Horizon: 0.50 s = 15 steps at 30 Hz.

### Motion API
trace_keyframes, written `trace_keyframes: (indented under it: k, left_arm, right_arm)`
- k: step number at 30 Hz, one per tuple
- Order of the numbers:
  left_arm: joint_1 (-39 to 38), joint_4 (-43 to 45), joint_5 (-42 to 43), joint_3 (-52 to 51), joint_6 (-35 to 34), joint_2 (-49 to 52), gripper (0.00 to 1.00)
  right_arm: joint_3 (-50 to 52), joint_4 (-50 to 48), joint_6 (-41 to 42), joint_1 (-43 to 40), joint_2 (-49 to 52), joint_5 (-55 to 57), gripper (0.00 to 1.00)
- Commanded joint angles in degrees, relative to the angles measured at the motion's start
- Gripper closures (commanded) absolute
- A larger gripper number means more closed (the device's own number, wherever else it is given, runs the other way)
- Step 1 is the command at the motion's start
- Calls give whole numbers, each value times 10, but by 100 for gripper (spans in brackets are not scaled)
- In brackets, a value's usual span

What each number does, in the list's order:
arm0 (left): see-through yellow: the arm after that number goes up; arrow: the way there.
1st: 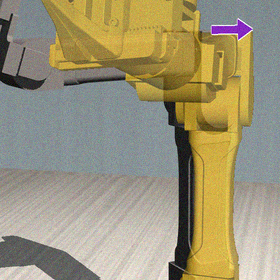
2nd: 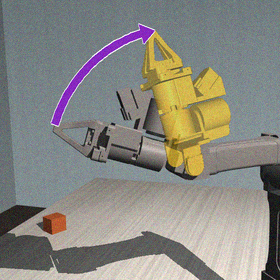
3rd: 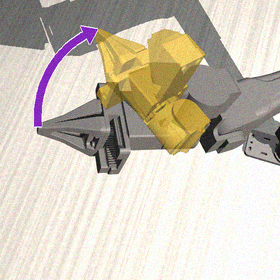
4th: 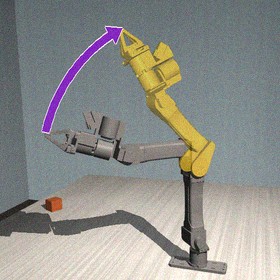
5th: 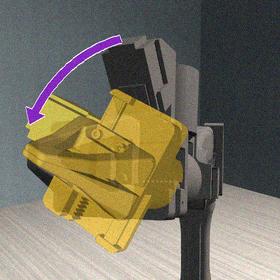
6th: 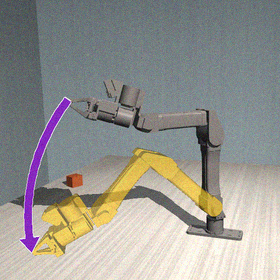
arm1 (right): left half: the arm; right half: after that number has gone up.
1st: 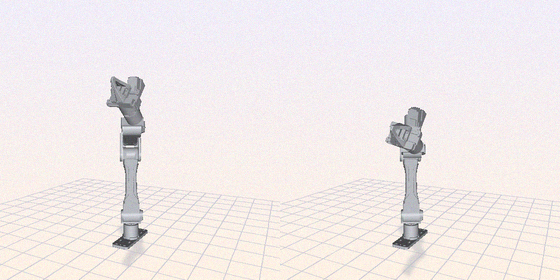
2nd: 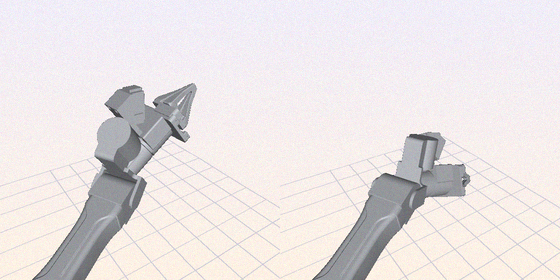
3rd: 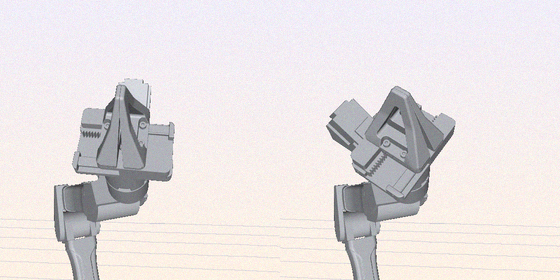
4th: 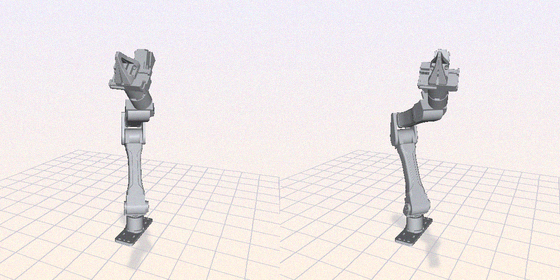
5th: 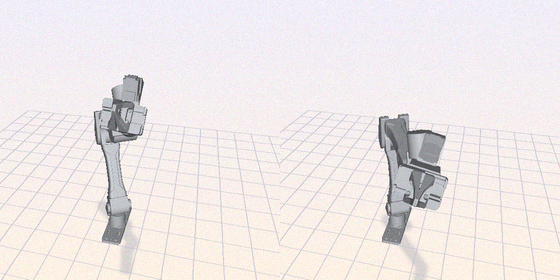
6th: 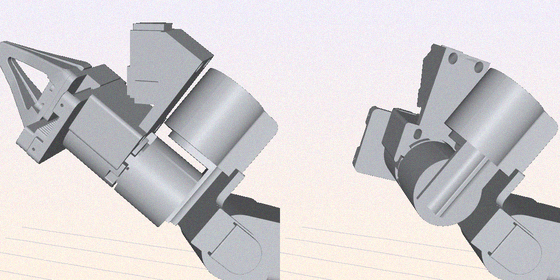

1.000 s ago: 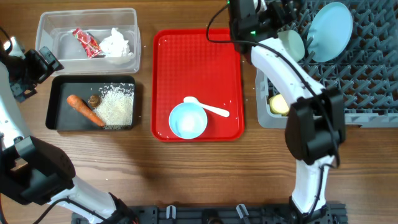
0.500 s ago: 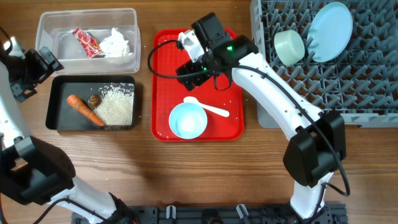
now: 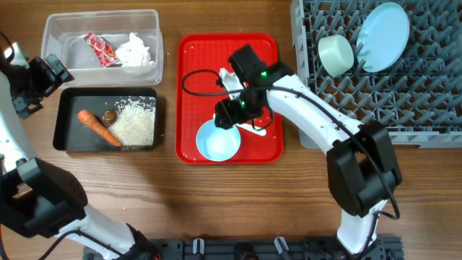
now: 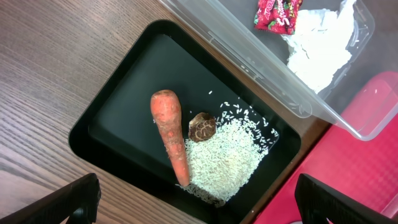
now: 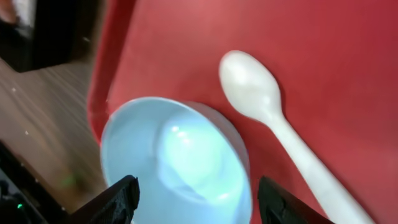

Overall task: Sort waste into correct bins and load items into the dishwasher rack
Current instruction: 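Reach the right gripper to the blue bowl and grasp its rim, then carry the blue bowl right over the rack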

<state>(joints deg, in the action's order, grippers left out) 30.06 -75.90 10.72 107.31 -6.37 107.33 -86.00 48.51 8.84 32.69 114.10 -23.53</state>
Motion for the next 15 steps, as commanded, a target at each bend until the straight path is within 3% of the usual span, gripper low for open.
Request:
trace_keyframes:
  k: [1,5,7,8,15]
  left_arm:
    - [0,0,1,4,-1,-16,0]
    - [0,0,1,4,-1,-16,0]
    - [0,0,1,4,-1,-16,0]
    - [0,0,1,4,-1,-16,0]
    - [0,0,1,4,-1,-16,0]
  right_arm:
    - [52,-30,32,-3,1,17,36]
    - [66,-48,40,-3,1,17,44]
    - [66,-50,44,-3,1,17,67]
    - [66,-50,45,-3,1,17,96]
    - [55,-50,48,-11,-19,17,96]
